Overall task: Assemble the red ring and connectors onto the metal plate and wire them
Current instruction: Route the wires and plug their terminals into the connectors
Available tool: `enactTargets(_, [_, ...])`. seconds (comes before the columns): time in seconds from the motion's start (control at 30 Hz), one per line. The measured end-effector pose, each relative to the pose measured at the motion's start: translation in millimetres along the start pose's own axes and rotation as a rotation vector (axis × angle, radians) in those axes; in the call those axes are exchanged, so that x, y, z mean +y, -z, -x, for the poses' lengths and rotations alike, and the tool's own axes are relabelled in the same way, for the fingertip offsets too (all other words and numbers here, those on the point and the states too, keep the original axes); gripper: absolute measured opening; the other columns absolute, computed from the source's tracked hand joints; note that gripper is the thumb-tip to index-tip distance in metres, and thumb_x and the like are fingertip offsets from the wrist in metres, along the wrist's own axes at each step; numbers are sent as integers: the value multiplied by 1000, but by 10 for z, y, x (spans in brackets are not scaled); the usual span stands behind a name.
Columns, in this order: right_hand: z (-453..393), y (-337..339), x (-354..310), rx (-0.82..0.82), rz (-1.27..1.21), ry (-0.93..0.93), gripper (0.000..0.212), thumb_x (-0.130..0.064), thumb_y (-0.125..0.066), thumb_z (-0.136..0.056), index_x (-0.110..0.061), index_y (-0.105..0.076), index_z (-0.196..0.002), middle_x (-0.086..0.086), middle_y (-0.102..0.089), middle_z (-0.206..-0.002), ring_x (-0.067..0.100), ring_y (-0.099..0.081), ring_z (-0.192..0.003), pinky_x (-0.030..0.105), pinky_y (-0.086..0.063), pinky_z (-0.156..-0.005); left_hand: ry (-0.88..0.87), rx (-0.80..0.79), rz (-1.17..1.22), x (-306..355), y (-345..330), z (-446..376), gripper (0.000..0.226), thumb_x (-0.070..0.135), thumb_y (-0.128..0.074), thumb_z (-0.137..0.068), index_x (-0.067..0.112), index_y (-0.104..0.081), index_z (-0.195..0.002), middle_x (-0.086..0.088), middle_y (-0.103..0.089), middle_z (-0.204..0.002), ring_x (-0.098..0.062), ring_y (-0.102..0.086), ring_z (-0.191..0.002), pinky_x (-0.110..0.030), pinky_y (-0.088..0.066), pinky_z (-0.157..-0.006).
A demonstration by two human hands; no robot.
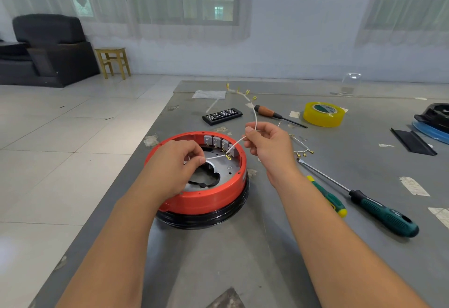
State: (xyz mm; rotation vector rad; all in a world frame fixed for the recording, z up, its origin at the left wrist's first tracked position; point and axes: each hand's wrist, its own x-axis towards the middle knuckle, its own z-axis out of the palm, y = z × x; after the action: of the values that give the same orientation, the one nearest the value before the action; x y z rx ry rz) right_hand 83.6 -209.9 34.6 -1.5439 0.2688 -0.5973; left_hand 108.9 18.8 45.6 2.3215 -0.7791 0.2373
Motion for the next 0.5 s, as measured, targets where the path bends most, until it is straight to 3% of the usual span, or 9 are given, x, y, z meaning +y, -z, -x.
enactTargets(0.13, [8, -49, 125, 21, 199, 6, 9, -26, -72, -95, -30, -73, -87, -14, -75, -72, -2, -68, -67, 22, -51, -65, 42, 20, -74, 4, 16, 46, 11, 27, -72, -97, 29, -72, -86, 12, -71, -84, -12, -63, -86, -40, -53, -80])
enactTargets(0.27, [28, -81, 181, -52, 309, -34, 17, -37, -68, -96, -27, -75, -83, -4, -78, -79, 19, -75, -83, 44, -60, -85, 107, 87, -75, 68, -9, 132, 16, 28, -71, -92, 29, -68, -77, 11, -68, -74, -6, -62, -78, -37, -54, -74])
enactTargets(0.37, [57, -62, 188, -63, 454, 8, 30, -51, -64, -95, -28, -77, -81, 0, -78, -83, 20, -73, -86, 37, -57, -85, 143, 111, -92, 130, -36, 200, 16, 27, -67, -90, 28, -66, -75, 11, -67, -71, -10, -63, -76, -40, -53, -81])
enactTargets(0.5, [83, -36, 169, -125, 546, -36, 34, -56, -58, -97, -34, -73, -78, 1, -78, -88, 17, -71, -90, 20, -49, -73, 175, 145, -145, 164, -39, 265, 19, 29, -66, -90, 32, -62, -72, 13, -66, -70, -13, -63, -81, -44, -49, -92])
